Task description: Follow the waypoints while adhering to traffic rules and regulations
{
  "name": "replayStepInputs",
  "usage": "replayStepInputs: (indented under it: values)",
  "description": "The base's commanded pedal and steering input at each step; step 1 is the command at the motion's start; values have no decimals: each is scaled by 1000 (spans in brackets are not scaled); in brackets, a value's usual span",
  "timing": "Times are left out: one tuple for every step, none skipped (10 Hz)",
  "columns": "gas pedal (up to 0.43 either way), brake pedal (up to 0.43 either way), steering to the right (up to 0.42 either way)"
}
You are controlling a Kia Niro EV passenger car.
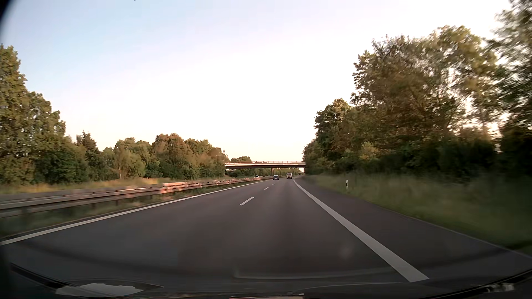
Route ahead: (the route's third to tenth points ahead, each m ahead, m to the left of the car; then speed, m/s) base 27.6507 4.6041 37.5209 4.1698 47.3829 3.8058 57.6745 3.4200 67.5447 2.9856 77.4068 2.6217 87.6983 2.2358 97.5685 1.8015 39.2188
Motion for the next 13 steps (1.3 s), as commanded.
replayStepInputs:
  values:
    - [441, 18, 1]
    - [441, 18, 1]
    - [441, 18, 3]
    - [441, 18, 2]
    - [441, 18, 3]
    - [441, 18, 2]
    - [441, 18, 2]
    - [441, 18, 3]
    - [441, 18, 2]
    - [441, 18, 2]
    - [441, 18, 2]
    - [441, 18, 2]
    - [441, 18, 2]
